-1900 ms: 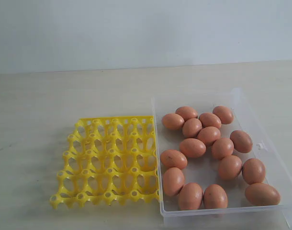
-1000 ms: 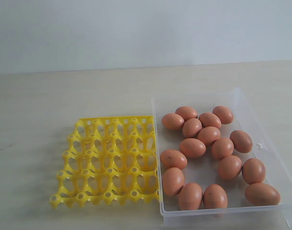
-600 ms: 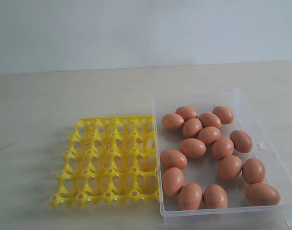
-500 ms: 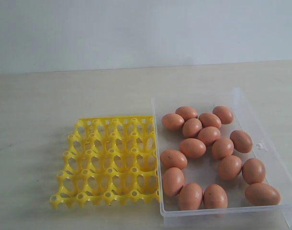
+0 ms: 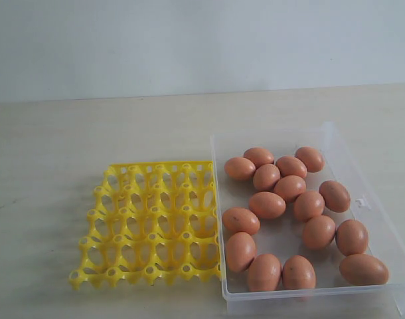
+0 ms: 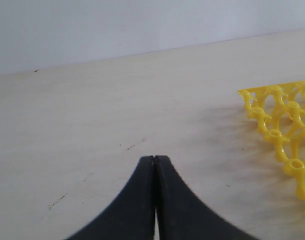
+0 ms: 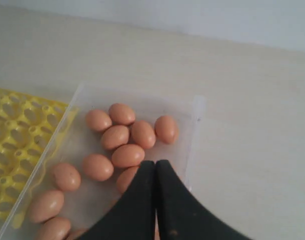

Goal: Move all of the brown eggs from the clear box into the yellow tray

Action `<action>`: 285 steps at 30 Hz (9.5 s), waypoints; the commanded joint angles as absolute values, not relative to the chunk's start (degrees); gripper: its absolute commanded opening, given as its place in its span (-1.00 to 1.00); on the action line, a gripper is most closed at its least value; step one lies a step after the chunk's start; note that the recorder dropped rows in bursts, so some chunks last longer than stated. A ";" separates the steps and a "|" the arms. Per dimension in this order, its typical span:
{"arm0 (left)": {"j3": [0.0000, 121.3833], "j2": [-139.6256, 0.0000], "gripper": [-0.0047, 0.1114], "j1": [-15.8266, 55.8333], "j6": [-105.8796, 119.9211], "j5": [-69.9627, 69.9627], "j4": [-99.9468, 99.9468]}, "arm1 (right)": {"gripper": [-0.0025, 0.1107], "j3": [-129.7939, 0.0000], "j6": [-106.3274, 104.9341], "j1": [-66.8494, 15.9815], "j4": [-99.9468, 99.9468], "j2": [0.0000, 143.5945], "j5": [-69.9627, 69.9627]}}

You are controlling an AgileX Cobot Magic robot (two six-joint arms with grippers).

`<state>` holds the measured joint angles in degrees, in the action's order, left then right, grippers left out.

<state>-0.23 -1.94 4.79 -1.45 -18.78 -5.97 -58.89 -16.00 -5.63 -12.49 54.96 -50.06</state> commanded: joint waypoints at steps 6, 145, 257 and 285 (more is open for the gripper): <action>0.00 -2.08 -0.92 5.19 -1.70 -18.09 -5.59 | -0.96 -70.72 -14.77 -13.55 -10.14 71.72 -60.65; 0.00 -2.08 -0.92 5.19 -1.70 -18.09 -5.59 | -0.96 -82.38 -7.78 -19.34 6.28 114.57 -38.65; 0.00 -2.08 -0.92 5.19 -1.70 -18.09 -5.59 | -0.14 -87.95 33.05 -44.55 25.12 123.83 1.17; 0.00 -2.08 -0.92 5.19 -1.70 -18.09 -5.59 | -0.05 -71.74 12.93 -19.19 -3.11 111.20 -48.01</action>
